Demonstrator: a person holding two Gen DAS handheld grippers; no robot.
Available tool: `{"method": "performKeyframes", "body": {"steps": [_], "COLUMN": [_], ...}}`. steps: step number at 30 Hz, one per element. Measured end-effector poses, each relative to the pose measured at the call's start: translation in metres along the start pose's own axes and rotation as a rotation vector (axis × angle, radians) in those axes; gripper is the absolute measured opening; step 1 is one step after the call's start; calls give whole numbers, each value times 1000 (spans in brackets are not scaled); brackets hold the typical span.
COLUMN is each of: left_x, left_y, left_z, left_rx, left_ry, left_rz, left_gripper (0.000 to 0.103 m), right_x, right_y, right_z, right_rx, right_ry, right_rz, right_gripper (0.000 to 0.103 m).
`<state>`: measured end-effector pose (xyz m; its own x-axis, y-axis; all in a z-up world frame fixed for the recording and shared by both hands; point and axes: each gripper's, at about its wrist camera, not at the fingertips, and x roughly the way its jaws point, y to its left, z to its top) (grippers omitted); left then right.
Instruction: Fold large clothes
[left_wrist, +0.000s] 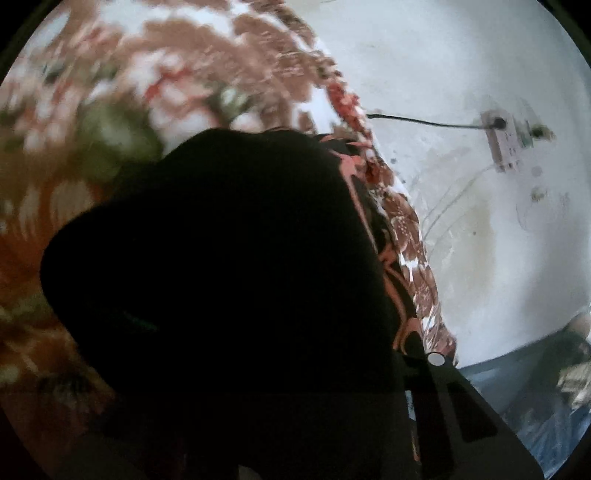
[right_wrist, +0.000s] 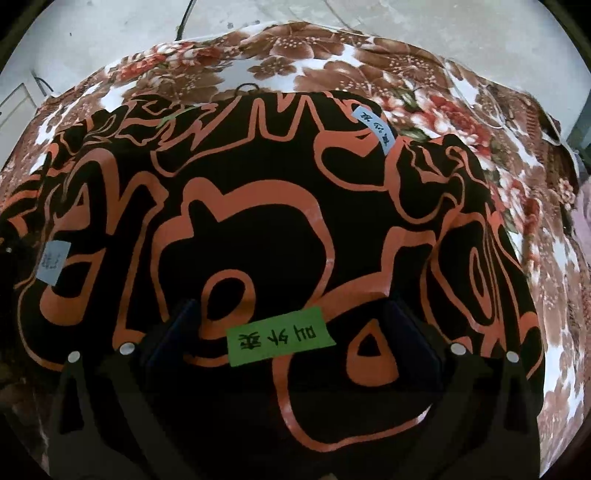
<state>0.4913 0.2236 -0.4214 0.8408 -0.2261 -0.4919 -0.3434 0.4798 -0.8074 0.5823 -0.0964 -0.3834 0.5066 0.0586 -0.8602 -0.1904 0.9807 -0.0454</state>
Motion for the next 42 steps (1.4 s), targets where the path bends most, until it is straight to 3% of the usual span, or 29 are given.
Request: {"method": "performKeyframes", "body": {"steps": [6, 8, 12, 15, 16, 19, 24, 29, 34, 38, 42], "left_x": [-20, -21, -17, -11, -9, -1, 31, 93, 133, 134, 146], "left_y": [-76, -126, -227, -269, -282, -310, -337, -340, -316, -319, -312], "left_z": [1, -7, -44, -83, -97, -124, -182, -284, -371, -392, -408], "left_rx": [177, 327, 676, 885, 952, 1057, 1218, 1518, 1810, 1842, 1865], "left_ry": [-33, -31, -7, 4, 2, 1, 46, 152, 251, 234, 255], "left_rz": [3, 62, 104, 138, 149, 164, 234, 405, 502, 508, 538], "left_gripper": [21, 20, 19, 19, 19, 19, 19, 20, 20, 20, 20], "right_x": [2, 4, 7, 8, -2, -47, -71, -48, -50, -71, -85], "right_y": [5, 7, 5, -2, -9, -44, -148, -255, -313, -341, -338], "right_z": [-2, -1, 7, 16, 21, 25, 5, -36, -55, -42, -11], "right_rx": [-17, -31, -62, -93, -104, -117, 23, 168, 250, 267, 198], "right_ry": [6, 18, 84, 147, 144, 22, 7, 119, 121, 45, -22], "right_rz": [-38, -55, -35, 7, 25, 11, -40, -70, -88, -109, -57], "right_gripper": [98, 98, 98, 98, 93, 94, 98, 98, 98, 98, 98]}}
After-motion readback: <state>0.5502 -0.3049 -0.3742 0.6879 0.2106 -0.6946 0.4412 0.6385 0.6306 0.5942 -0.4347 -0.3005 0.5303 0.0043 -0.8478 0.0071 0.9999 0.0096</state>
